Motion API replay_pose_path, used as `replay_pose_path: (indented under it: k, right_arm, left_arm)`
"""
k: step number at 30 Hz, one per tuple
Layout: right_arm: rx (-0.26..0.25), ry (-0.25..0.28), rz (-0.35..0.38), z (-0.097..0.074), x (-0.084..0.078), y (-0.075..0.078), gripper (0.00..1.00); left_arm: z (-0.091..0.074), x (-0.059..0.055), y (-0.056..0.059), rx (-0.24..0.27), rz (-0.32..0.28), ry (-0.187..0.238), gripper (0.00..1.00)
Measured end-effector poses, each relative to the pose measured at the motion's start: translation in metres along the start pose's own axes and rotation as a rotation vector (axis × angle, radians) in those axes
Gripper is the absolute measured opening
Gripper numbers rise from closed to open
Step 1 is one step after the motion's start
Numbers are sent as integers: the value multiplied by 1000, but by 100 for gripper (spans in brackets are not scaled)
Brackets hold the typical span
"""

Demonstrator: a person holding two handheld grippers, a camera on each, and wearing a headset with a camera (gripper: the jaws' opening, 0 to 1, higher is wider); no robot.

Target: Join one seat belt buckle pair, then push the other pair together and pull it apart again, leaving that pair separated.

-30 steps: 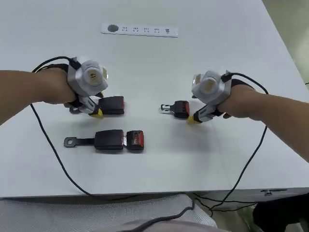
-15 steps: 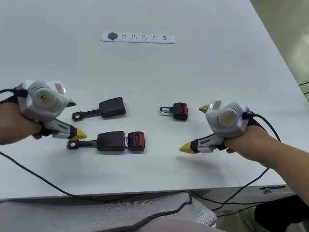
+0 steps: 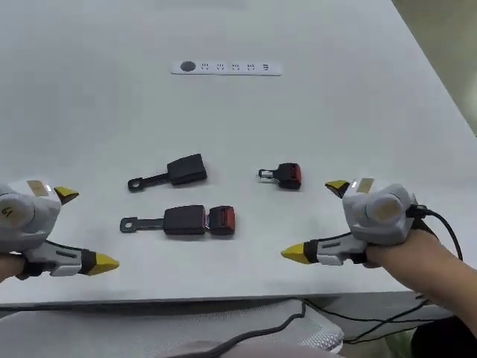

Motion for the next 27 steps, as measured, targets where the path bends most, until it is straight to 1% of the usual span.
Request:
replay_pose_path:
  k: [1, 4, 5, 6, 7, 8, 9, 12, 14, 16, 17, 18, 20, 22, 27]
  right_arm:
    - [-3, 4, 6, -2, 0, -1, 100]
    - [-19, 28, -6, -8, 4, -2, 100]
    - [-24, 38, -11, -9, 4, -1, 100]
    - [-25, 48, -19, -8, 5, 0, 100]
    - [-24, 34, -17, -7, 3, 0, 100]
    - [-26, 25, -11, -6, 2, 1, 100]
    - [-33, 11, -2, -6, 1, 2, 100]
    - [-43, 28, 5, -8, 7, 3, 100]
    - [-50, 36, 16, -10, 11, 3, 100]
    - [-56, 43, 23, -11, 14, 2, 100]
    - [-58, 42, 27, -11, 14, 2, 100]
    - [-65, 38, 33, -10, 13, 2, 100]
    - [-67, 33, 30, -9, 12, 1, 100]
    - [-59, 23, 33, -7, 11, -2, 100]
    - [-49, 28, 24, -6, 15, -6, 100]
  left_arm:
    - [-4, -2, -3, 19, -32, 12, 100]
    - [-8, -6, -7, 43, -62, 32, 100]
    - [-8, -7, -7, 43, -69, 34, 100]
    - [-7, -10, -5, 42, -60, 22, 100]
    - [-8, -12, -5, 48, -25, 5, 100]
    - [-8, -12, -6, 58, 4, 1, 100]
    - [-8, -11, -6, 56, -5, 6, 100]
    - [-10, -9, -6, 54, -47, 32, 100]
    - [-11, -10, -7, 62, -49, 24, 100]
    - [-12, -14, -8, 69, -67, 4, 100]
    - [-13, -14, -9, 75, -78, 4, 100]
    - [-15, -13, -10, 81, -95, 28, 100]
    - [-16, -13, -12, 81, -118, 35, 100]
    - [-17, -13, -12, 88, -118, 39, 100]
    - [-20, -11, -12, 88, -129, 60, 100]
Point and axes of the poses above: the centre of the closed fingertips' face, and the gripper's own axes: z roughly forward along the fingers, y roughly to its right, x roughly out of its top, the point moved 5 cm from there along -z, roughly backward along the fingers, and after that the axes turned 1 degree about x, right-handed, at the moved point
